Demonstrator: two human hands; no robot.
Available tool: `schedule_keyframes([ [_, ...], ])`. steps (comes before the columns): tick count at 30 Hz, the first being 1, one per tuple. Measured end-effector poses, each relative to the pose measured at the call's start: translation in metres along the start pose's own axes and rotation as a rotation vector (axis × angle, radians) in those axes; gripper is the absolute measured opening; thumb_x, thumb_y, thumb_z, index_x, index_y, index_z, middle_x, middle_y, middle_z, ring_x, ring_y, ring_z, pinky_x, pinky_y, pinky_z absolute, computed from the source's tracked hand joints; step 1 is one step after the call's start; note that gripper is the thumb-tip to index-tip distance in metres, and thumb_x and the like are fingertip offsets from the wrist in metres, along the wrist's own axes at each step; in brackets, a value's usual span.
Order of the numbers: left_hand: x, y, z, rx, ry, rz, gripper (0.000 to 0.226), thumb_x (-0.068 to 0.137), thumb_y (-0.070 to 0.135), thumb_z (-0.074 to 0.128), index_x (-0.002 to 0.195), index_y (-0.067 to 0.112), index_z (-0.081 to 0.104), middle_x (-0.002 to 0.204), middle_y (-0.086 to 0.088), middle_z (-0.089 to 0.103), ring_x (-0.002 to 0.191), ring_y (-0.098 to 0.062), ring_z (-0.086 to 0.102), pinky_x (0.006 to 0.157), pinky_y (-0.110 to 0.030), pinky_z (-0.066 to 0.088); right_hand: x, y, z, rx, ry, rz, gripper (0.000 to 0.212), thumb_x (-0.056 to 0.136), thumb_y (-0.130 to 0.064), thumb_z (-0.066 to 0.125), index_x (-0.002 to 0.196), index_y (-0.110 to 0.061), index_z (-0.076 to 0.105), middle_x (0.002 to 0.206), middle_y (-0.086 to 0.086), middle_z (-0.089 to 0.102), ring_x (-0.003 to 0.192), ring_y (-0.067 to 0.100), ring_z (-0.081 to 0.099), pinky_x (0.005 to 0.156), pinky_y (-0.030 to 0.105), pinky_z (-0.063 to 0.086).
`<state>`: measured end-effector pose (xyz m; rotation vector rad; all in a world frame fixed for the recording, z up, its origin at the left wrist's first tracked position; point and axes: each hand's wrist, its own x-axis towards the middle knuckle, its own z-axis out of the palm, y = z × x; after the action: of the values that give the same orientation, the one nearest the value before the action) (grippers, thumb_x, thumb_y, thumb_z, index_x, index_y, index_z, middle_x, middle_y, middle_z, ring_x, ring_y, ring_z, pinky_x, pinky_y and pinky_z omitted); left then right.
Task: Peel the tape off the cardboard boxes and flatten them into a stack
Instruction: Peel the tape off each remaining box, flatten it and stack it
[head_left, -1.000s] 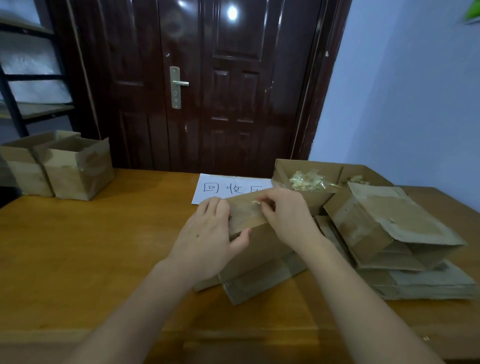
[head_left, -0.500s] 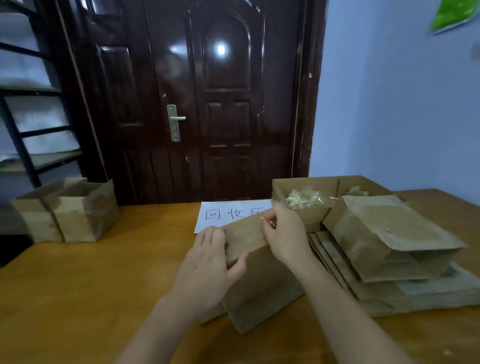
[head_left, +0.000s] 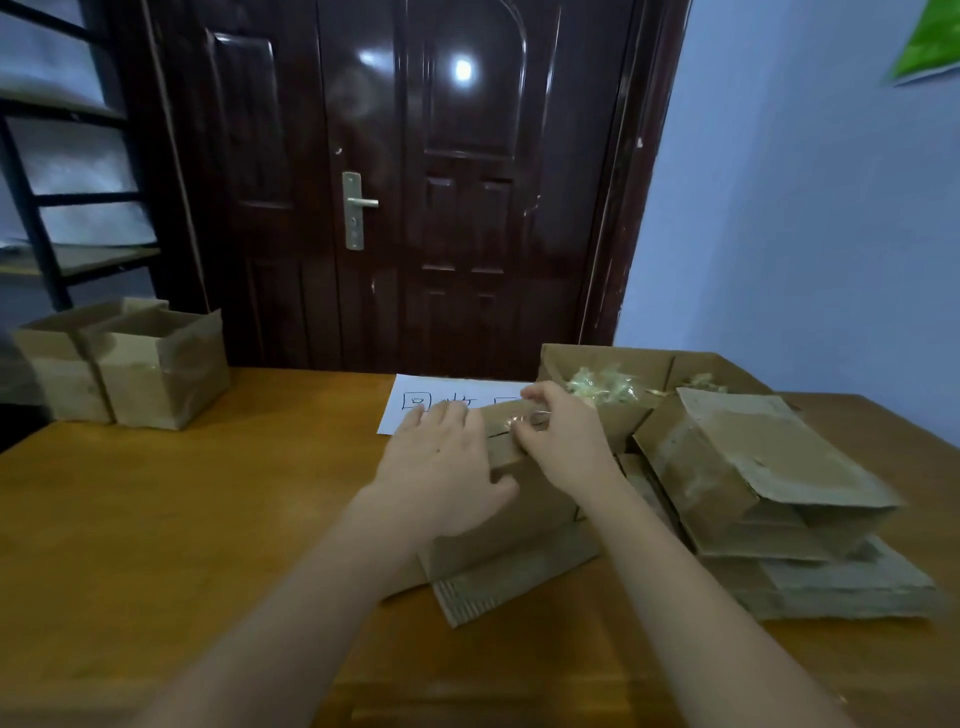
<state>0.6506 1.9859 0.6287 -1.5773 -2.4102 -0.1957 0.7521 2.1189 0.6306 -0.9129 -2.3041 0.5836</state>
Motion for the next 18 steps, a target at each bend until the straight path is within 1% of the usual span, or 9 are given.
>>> schedule_keyframes([
  [1, 0.006, 0.008, 0.002, -0.013, -0.025, 0.019, 0.067, 0.091, 0.069, 0.034, 0.13, 0.017, 0.049, 0.138, -0.006, 0.052, 0.133, -0.026, 0.044, 0.118, -0.044, 0.03, 0.003, 0.001, -0.001, -0.109, -0.002, 0.054, 0.029, 0.095, -0.036, 0.064, 0.123, -0.029, 0.068, 0.139, -0.006, 0.058, 0.136, 0.022, 0.04, 0.107, 0.04, 0.038],
  [2, 0.01, 0.015, 0.006, -0.027, -0.058, 0.028, 0.073, 0.096, 0.069, 0.032, 0.143, 0.015, 0.043, 0.152, -0.009, 0.044, 0.144, -0.028, 0.035, 0.122, -0.046, 0.024, 0.005, 0.002, -0.001, -0.192, -0.024, 0.096, 0.023, 0.094, -0.043, 0.063, 0.112, -0.034, 0.073, 0.139, -0.007, 0.056, 0.137, 0.025, 0.036, 0.106, 0.044, 0.036],
  [3, 0.013, 0.019, 0.01, -0.018, -0.087, 0.036, 0.076, 0.099, 0.068, 0.03, 0.153, 0.014, 0.034, 0.162, -0.01, 0.033, 0.152, -0.029, 0.024, 0.125, -0.047, 0.018, 0.008, 0.003, -0.002, -0.211, -0.055, 0.126, 0.018, 0.094, -0.045, 0.062, 0.1, -0.035, 0.076, 0.132, -0.007, 0.059, 0.133, 0.026, 0.039, 0.104, 0.044, 0.038],
  [5, 0.017, 0.022, 0.019, 0.039, -0.097, 0.053, 0.076, 0.104, 0.062, 0.025, 0.162, 0.012, 0.018, 0.17, -0.009, 0.018, 0.157, -0.028, 0.012, 0.127, -0.047, 0.012, 0.009, 0.007, -0.002, -0.134, -0.065, 0.117, 0.018, 0.095, -0.039, 0.062, 0.084, -0.031, 0.073, 0.11, -0.007, 0.067, 0.118, 0.025, 0.052, 0.099, 0.046, 0.047],
  [8, 0.02, 0.015, 0.024, 0.041, -0.097, 0.068, 0.077, 0.105, 0.062, 0.026, 0.163, 0.014, 0.014, 0.171, -0.007, 0.014, 0.157, -0.026, 0.011, 0.127, -0.044, 0.011, 0.01, 0.013, -0.008, -0.098, 0.074, 0.084, 0.01, 0.099, -0.027, 0.059, 0.089, -0.026, 0.061, 0.094, -0.004, 0.067, 0.095, 0.023, 0.063, 0.083, 0.046, 0.056],
  [11, 0.022, -0.002, 0.015, 0.061, -0.16, 0.082, 0.076, 0.104, 0.063, 0.032, 0.163, 0.018, 0.015, 0.172, -0.002, 0.011, 0.158, -0.023, 0.01, 0.126, -0.043, 0.011, 0.012, 0.025, -0.022, -0.066, 0.227, 0.073, 0.006, 0.099, -0.021, 0.061, 0.093, -0.021, 0.061, 0.086, -0.006, 0.065, 0.083, 0.017, 0.064, 0.077, 0.04, 0.058],
  [13, 0.023, -0.011, 0.008, 0.089, -0.21, 0.077, 0.073, 0.103, 0.061, 0.038, 0.16, 0.019, 0.022, 0.171, -0.002, 0.016, 0.157, -0.023, 0.015, 0.125, -0.043, 0.014, 0.011, 0.026, -0.024, -0.049, 0.217, 0.027, 0.004, 0.096, -0.016, 0.066, 0.094, -0.019, 0.068, 0.086, -0.008, 0.067, 0.083, 0.012, 0.065, 0.077, 0.032, 0.058],
  [15, 0.026, -0.011, 0.002, 0.093, -0.209, 0.062, 0.067, 0.098, 0.061, 0.046, 0.148, 0.018, 0.037, 0.16, -0.005, 0.035, 0.148, -0.025, 0.031, 0.12, -0.044, 0.026, 0.008, 0.018, -0.017, -0.003, 0.143, -0.045, 0.005, 0.093, -0.019, 0.07, 0.095, -0.019, 0.075, 0.086, -0.007, 0.071, 0.081, 0.008, 0.065, 0.077, 0.027, 0.056],
  [18, 0.032, 0.004, -0.001, 0.091, -0.182, 0.043, 0.074, 0.093, 0.071, 0.04, 0.141, 0.014, 0.041, 0.14, -0.007, 0.045, 0.135, -0.027, 0.042, 0.114, -0.045, 0.034, 0.003, 0.005, -0.003, 0.034, 0.014, -0.142, 0.016, 0.097, -0.026, 0.066, 0.1, -0.021, 0.08, 0.089, -0.007, 0.076, 0.084, 0.007, 0.067, 0.082, 0.025, 0.053],
])
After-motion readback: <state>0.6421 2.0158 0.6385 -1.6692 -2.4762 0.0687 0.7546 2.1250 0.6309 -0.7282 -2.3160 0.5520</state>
